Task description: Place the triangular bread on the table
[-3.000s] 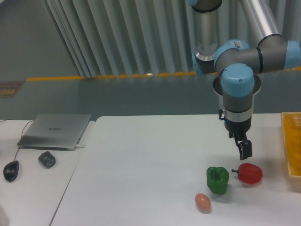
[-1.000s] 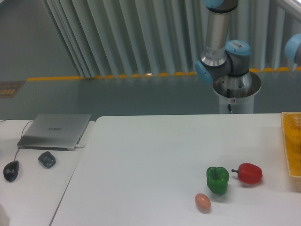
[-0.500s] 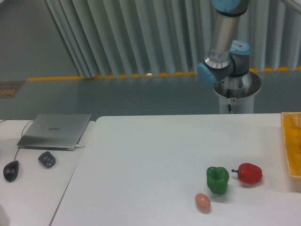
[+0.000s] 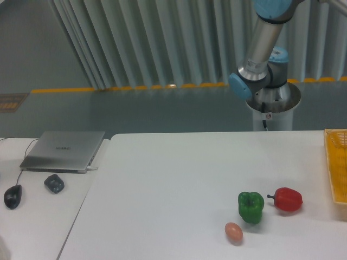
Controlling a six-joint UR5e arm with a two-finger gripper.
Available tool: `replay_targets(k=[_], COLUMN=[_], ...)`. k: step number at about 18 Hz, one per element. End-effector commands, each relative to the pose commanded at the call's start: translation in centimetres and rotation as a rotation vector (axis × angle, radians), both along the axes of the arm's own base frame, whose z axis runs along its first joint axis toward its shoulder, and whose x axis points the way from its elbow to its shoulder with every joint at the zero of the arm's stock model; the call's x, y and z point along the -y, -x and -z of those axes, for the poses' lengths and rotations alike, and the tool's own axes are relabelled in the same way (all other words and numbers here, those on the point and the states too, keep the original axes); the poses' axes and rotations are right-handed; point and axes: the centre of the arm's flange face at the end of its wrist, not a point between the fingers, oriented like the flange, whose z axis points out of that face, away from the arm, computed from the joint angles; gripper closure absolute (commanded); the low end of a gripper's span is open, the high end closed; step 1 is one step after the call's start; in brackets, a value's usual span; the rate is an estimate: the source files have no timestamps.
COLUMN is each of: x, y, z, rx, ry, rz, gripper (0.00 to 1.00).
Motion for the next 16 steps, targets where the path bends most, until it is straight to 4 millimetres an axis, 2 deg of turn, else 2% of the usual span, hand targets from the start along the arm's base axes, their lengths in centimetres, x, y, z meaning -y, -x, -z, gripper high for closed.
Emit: replay_targets(k=[4, 7, 10, 12, 15, 16], x=[0.11, 0.13, 0.08, 0.02, -0.25, -0.25], y=[0.08, 0.19, 0.12, 0.05, -0.06, -0.06], z=[0.85, 0.81, 0.72, 0.53, 0.63, 0.63], rx=[0.013, 0.010, 0.009, 0.005, 0.004, 0.004], ry=[0.006, 0.010, 0.013, 0.015, 0.017, 0.017], rz=[-0.003, -0.001, 0.000, -0.009, -0.017, -0.020], gripper=[0.01, 0.14, 0.37, 0.47, 0.53, 0.61])
